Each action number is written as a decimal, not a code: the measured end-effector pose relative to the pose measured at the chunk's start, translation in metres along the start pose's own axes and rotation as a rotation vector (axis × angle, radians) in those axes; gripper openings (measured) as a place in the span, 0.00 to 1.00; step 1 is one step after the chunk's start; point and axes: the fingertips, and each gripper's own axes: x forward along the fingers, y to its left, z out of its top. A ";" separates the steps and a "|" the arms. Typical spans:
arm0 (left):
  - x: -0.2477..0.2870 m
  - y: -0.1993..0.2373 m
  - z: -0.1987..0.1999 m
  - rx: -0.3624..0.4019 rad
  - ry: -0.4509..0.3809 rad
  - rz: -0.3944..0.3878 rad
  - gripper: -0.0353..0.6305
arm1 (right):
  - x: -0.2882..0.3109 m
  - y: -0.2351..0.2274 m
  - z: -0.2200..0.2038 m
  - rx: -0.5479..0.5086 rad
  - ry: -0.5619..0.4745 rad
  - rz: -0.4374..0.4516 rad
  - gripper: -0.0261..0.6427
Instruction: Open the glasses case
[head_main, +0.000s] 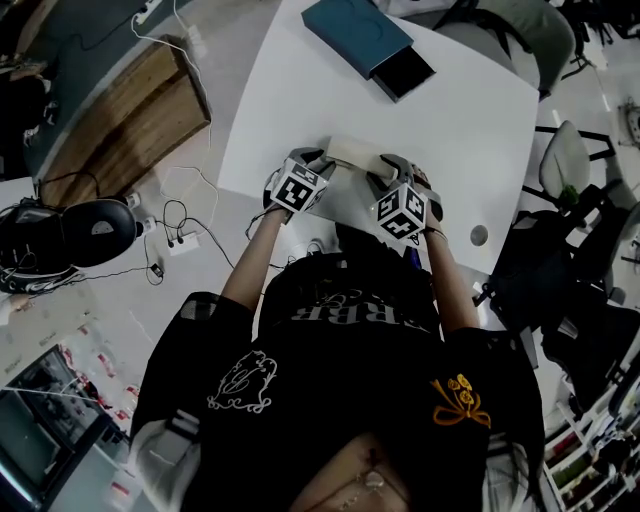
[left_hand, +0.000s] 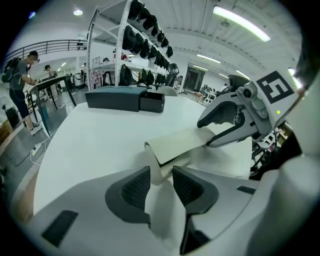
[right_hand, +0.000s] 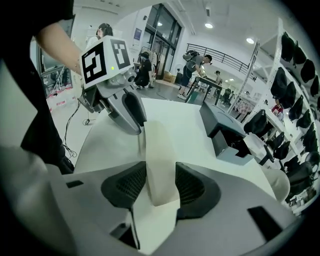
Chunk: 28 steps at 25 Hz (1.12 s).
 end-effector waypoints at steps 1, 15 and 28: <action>0.000 0.001 0.000 -0.009 -0.001 -0.001 0.27 | -0.002 -0.002 0.002 0.009 -0.003 0.008 0.32; 0.002 -0.003 -0.006 -0.055 -0.001 -0.009 0.26 | 0.019 -0.090 0.022 0.019 -0.007 -0.139 0.10; -0.008 -0.016 -0.013 -0.023 0.005 -0.026 0.26 | 0.023 -0.096 0.025 0.224 -0.056 -0.167 0.23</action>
